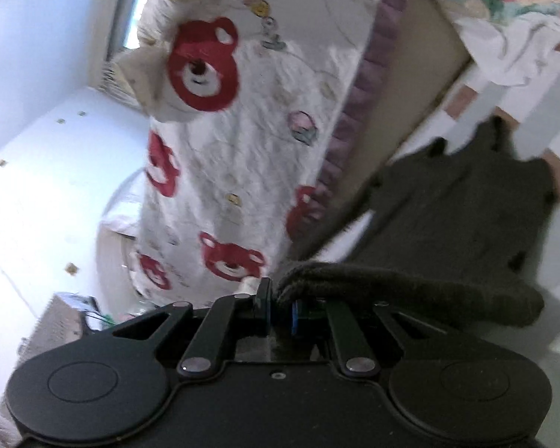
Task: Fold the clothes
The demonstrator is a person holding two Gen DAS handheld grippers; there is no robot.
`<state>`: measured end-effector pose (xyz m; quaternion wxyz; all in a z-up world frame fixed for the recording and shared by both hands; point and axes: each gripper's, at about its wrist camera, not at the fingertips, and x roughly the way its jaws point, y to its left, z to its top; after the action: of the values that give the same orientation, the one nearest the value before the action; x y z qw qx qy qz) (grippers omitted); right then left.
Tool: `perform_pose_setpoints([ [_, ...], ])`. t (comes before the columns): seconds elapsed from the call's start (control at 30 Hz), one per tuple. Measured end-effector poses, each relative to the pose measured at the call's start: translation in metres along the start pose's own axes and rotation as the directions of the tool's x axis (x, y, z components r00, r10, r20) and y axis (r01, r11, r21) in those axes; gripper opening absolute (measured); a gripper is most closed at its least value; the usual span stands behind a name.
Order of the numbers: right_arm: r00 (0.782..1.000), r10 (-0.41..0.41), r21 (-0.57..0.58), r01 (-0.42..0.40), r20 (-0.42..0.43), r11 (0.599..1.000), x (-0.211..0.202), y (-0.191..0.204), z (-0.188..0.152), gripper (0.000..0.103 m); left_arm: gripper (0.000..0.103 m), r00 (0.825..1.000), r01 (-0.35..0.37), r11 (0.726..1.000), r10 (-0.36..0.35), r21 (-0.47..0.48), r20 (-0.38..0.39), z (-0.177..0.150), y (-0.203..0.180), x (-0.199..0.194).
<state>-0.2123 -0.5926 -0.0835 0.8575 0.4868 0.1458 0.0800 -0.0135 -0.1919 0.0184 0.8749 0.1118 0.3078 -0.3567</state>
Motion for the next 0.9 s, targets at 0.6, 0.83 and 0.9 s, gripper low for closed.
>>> perform_pose_setpoints([
  [0.6, 0.951, -0.310, 0.039, 0.311, -0.021, 0.950, 0.092, -0.014, 0.043, 0.045, 0.006, 0.975, -0.217, 0.833, 0.161, -0.509, -0.152, -0.050, 0.135, 0.060],
  [0.83, 0.878, -0.466, -0.239, 0.432, -0.106, 0.869, 0.081, 0.002, 0.008, 0.045, 0.025, 0.989, -0.104, 0.921, 0.057, -0.376, -0.135, -0.071, 0.094, 0.054],
  [0.9, 0.852, -0.506, -0.315, 0.448, -0.134, 0.837, 0.077, 0.009, -0.009, 0.045, 0.031, 0.990, -0.055, 0.944, 0.009, -0.326, -0.142, -0.071, 0.079, 0.056],
])
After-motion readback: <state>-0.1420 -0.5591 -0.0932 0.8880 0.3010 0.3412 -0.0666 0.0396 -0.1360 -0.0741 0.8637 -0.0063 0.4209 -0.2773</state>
